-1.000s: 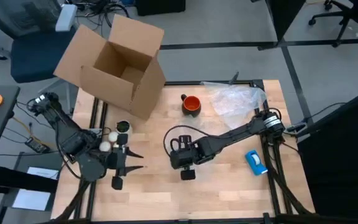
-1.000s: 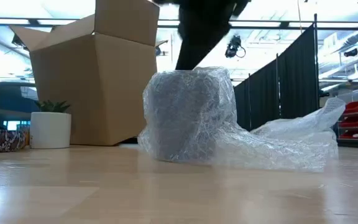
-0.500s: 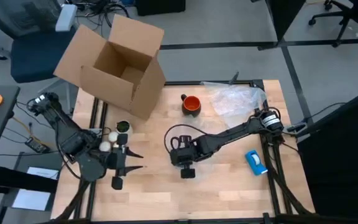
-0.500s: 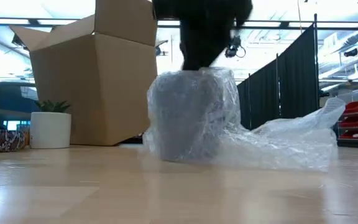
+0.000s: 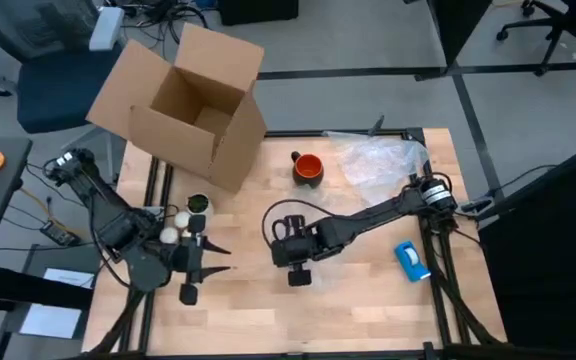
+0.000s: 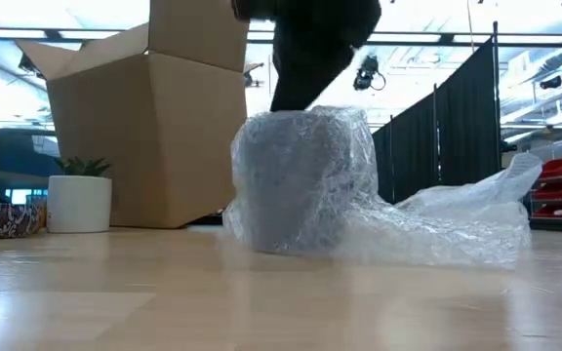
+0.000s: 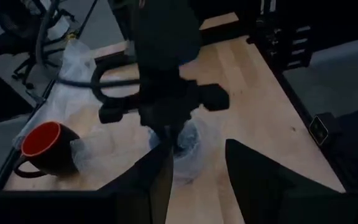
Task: Wrap mug
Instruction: Wrap the blue mug with bubble wrap
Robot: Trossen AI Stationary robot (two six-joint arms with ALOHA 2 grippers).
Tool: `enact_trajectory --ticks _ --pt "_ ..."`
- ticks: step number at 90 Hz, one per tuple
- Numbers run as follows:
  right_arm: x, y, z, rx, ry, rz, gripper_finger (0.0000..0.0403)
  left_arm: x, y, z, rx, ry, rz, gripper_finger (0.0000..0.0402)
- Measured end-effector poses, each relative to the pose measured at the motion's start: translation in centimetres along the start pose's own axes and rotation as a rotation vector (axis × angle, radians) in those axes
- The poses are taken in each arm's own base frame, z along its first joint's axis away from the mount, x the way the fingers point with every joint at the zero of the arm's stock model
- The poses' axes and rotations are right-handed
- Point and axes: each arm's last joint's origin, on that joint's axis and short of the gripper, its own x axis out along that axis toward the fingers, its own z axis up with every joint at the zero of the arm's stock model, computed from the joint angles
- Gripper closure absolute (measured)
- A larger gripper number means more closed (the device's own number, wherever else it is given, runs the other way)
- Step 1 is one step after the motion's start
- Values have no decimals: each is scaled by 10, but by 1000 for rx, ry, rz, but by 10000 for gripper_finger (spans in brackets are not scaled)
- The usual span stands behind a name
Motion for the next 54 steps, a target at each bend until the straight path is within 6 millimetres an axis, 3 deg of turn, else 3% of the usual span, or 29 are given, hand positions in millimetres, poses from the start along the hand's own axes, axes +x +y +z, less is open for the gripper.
enact_trajectory --ticks 20,45,54 --pt "13 0 -11 14 10 69 403 0 0 0 0 0 2 273" --pt "-21 3 10 -18 36 27 403 0 0 0 -1 0 2 273" --pt "-25 5 12 -25 20 21 403 0 0 0 -1 0 2 273"
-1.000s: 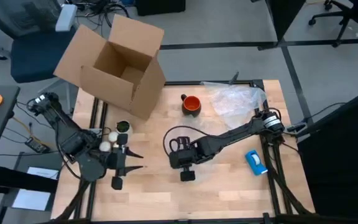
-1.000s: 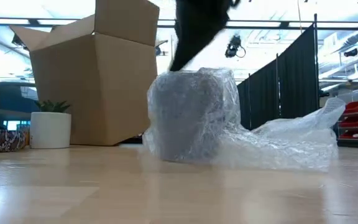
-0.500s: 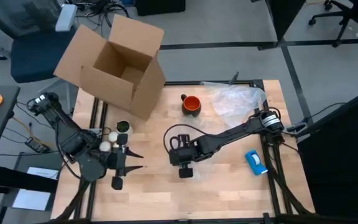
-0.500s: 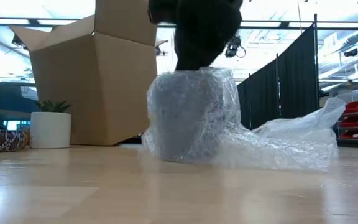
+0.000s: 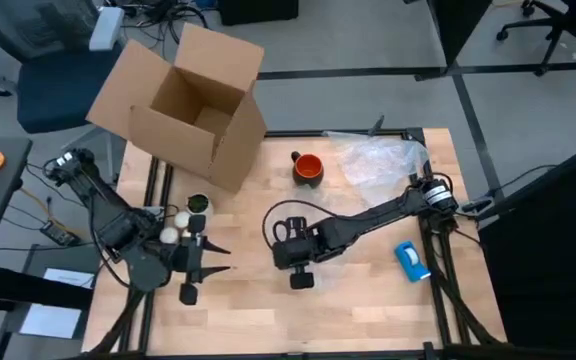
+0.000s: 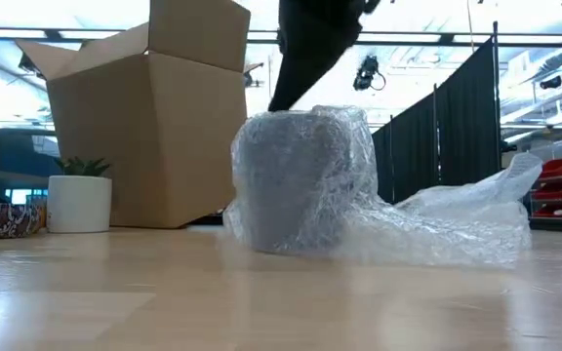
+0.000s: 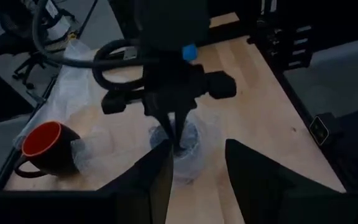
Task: Wrap mug
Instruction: Wrap the blue mug with bubble wrap
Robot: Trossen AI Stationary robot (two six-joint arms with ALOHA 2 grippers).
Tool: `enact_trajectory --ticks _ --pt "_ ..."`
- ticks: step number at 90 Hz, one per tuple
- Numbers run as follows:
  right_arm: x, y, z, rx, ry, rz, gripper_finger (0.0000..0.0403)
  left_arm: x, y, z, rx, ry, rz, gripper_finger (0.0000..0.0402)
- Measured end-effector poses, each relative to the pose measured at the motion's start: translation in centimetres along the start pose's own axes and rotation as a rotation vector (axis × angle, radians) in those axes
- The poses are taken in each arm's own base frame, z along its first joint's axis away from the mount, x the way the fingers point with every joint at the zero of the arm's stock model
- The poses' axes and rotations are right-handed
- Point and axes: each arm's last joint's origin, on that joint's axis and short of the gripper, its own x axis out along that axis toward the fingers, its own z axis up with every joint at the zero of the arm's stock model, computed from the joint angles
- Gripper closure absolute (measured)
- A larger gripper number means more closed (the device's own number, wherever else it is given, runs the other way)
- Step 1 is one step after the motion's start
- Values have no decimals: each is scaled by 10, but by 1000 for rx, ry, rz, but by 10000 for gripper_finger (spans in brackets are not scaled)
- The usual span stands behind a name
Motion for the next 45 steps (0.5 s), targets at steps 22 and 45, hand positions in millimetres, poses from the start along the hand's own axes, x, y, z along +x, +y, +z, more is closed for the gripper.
enact_trajectory --ticks 22,45 --pt "21 -2 -14 28 23 -16 403 0 0 0 0 0 0 273" --pt "33 -6 -23 92 43 13 403 0 0 0 0 0 1 273"
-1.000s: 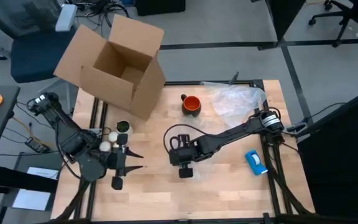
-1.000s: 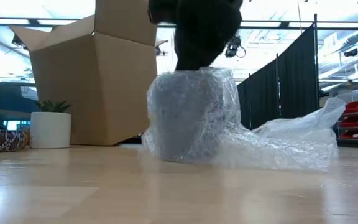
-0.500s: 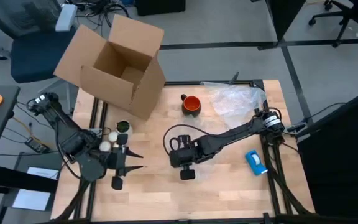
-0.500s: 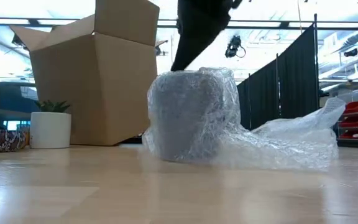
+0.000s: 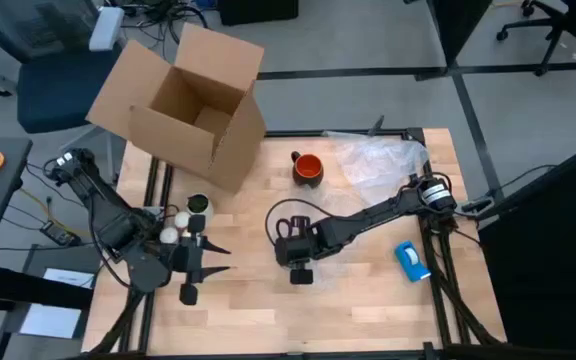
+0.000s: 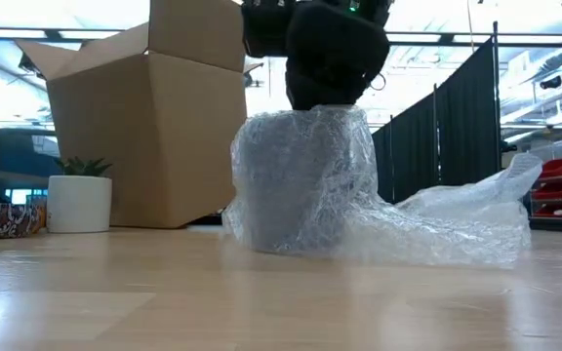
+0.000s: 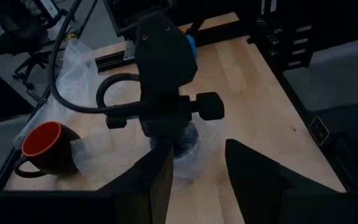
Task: Wrap mug
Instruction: Wrap the blue mug with bubble wrap
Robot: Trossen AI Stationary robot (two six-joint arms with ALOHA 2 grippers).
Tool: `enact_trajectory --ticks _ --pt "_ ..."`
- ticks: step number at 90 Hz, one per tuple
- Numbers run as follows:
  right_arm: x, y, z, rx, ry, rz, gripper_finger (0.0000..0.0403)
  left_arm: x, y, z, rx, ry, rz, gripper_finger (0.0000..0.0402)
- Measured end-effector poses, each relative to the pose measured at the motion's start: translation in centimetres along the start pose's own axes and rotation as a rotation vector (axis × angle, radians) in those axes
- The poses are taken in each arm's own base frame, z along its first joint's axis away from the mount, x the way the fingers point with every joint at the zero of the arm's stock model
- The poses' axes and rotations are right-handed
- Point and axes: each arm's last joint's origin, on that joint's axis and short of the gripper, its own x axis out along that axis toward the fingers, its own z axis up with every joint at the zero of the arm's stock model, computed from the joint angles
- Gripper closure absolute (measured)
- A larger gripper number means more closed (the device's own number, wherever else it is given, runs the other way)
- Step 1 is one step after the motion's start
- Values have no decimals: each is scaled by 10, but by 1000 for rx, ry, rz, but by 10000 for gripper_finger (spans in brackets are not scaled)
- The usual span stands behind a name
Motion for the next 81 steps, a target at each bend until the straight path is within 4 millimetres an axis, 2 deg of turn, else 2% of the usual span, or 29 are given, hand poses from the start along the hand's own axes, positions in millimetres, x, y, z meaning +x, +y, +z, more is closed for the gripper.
enact_trajectory --ticks 14,36,81 --pt "-22 10 13 -45 -13 17 403 1 -1 -2 7 7 2 273" --pt "-64 21 29 -96 -43 -53 403 1 -1 -2 6 6 4 273" --pt "-67 23 30 -105 -48 -58 403 4 3 -1 43 6 38 273"
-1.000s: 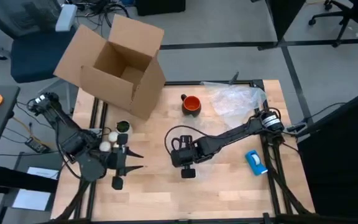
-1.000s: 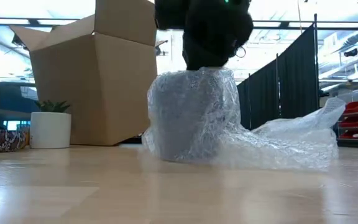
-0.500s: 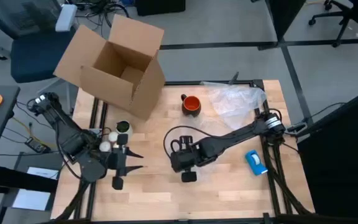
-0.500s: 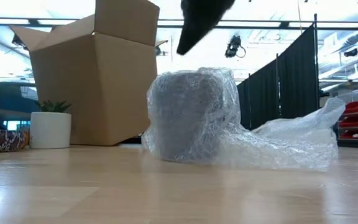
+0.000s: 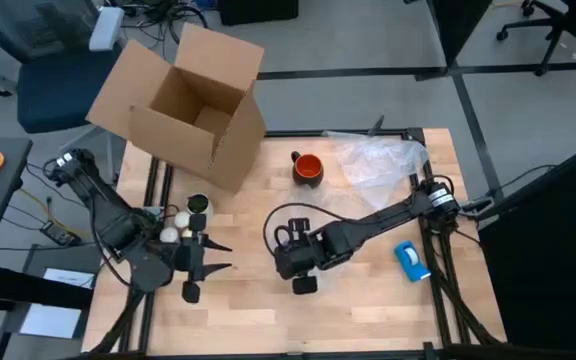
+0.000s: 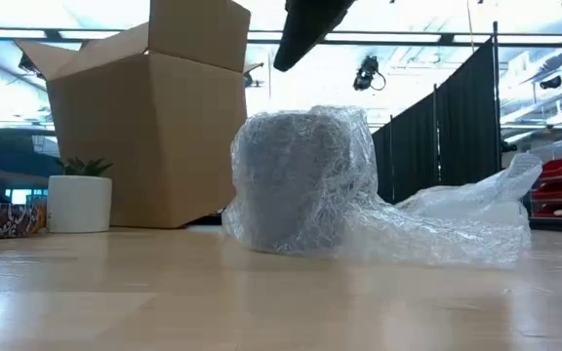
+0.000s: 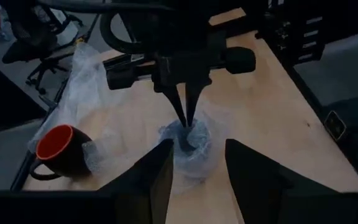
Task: Wrap mug
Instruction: Wrap the blue mug with bubble wrap
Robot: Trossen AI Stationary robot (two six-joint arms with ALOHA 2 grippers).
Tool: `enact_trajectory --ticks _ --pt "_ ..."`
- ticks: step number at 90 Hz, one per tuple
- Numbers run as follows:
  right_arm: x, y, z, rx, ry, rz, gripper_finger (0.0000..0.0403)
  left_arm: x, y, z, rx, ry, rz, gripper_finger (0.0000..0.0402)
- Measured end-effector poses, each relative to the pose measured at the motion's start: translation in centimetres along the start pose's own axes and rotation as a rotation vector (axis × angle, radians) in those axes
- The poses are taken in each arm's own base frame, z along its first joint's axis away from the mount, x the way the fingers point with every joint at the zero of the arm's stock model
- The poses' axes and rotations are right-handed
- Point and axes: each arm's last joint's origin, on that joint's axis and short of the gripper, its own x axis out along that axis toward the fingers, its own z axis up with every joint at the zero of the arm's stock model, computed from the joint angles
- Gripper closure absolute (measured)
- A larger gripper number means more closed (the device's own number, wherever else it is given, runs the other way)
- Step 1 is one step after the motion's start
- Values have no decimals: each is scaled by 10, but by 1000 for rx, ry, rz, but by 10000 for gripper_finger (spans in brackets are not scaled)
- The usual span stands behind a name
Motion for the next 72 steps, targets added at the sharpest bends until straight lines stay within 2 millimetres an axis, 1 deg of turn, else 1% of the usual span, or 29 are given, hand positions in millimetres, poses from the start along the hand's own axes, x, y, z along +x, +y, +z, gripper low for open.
enact_trajectory --ticks 19,28,55,72 --pt "18 3 -6 12 -27 -1 403 0 0 0 -58 0 0 273" --pt "24 2 -12 3 12 -7 403 0 0 0 -59 1 0 273" --pt "26 -3 -14 -18 31 -16 403 0 0 -1 -42 4 1 273" --pt "28 -11 -12 38 25 -21 403 0 0 -2 -38 13 3 273"
